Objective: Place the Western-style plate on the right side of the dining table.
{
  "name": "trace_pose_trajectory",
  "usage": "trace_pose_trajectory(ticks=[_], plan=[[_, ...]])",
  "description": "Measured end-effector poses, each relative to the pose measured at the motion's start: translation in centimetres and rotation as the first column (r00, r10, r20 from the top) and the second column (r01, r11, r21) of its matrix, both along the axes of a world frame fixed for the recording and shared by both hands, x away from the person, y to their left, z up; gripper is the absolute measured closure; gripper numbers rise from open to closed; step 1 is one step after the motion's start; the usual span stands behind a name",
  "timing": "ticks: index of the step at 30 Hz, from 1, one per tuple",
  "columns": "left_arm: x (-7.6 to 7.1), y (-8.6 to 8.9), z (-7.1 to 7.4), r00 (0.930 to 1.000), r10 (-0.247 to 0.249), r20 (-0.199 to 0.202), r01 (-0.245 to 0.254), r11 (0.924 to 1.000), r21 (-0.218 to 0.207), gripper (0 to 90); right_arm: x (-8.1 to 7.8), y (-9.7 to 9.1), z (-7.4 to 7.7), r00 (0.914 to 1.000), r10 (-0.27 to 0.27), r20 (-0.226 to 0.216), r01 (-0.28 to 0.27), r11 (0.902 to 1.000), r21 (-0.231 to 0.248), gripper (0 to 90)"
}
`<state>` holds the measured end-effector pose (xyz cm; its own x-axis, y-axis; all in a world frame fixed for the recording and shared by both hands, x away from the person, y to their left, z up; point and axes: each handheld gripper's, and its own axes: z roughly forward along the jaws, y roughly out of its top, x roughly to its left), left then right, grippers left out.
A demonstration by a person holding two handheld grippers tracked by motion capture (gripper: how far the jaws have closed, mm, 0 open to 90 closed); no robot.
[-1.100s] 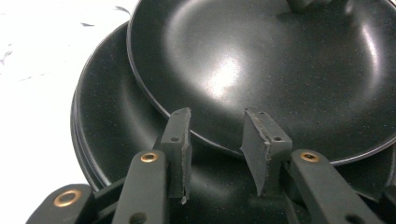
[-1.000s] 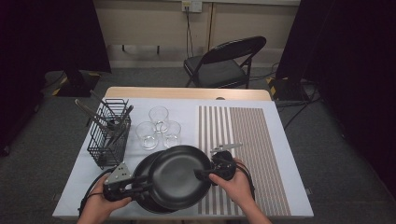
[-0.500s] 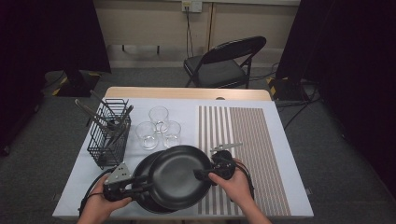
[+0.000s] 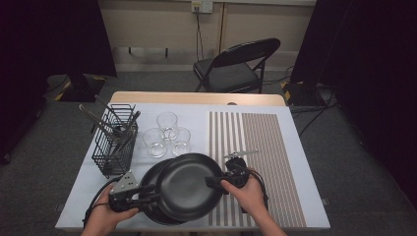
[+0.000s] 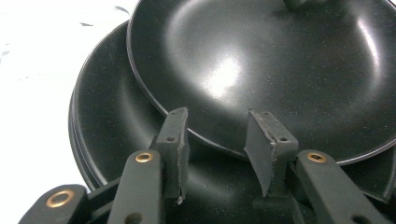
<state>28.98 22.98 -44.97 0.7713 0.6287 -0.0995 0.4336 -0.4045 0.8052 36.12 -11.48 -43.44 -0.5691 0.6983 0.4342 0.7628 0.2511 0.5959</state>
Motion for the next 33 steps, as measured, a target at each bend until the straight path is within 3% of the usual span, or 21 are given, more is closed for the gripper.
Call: trace_pose_trajectory(ticks=[6, 11, 13, 14, 18, 19, 27, 33], plan=[[-0.1, -0.1, 0.0, 1.0000, 0.003, 0.002, -0.003, 1.0000, -0.001, 58.0, 0.4, -0.4, 0.0, 0.9959, -0.051, -0.075, 0.055, 0.9975, 0.045, 62.9], [0.0, -0.2, -0.2, 0.9999, 0.000, -0.015, 0.000, 1.0000, -0.002, 51.4, 0.6, -0.9, 0.0, 0.9764, -0.110, -0.186, 0.129, 0.9873, 0.092, 70.3], [0.0, -0.3, -0.2, 0.9997, -0.003, -0.023, 0.003, 1.0000, -0.001, 46.0, 0.7, -1.0, 0.0, 0.9746, -0.115, -0.192, 0.137, 0.9848, 0.106, 71.9], [0.1, -0.3, -0.2, 0.9990, -0.008, -0.044, 0.008, 0.9999, 0.011, 43.2, 0.8, -1.3, 0.2, 0.9645, -0.127, -0.231, 0.160, 0.9782, 0.132, 75.1], [0.1, -0.6, -0.1, 0.9987, -0.009, -0.051, 0.010, 0.9999, 0.011, 33.4, 0.8, -1.3, 1.1, 0.9593, -0.126, -0.252, 0.171, 0.9718, 0.163, 80.3], [0.1, -0.6, 0.0, 0.9984, -0.013, -0.054, 0.013, 0.9999, 0.005, 31.1, 0.8, -1.2, 1.4, 0.9587, -0.124, -0.256, 0.171, 0.9705, 0.170, 81.2], [0.0, -0.1, 0.6, 0.9988, -0.001, -0.050, -0.001, 0.9994, -0.034, 22.7, 1.3, 0.5, 4.0, 0.9751, -0.109, -0.193, 0.127, 0.9882, 0.086, 81.8], [0.0, 0.2, 0.7, 0.9981, 0.008, -0.061, -0.012, 0.9981, -0.060, 18.1, 1.6, 1.2, 4.8, 0.9826, -0.101, -0.156, 0.111, 0.9920, 0.060, 81.7]])
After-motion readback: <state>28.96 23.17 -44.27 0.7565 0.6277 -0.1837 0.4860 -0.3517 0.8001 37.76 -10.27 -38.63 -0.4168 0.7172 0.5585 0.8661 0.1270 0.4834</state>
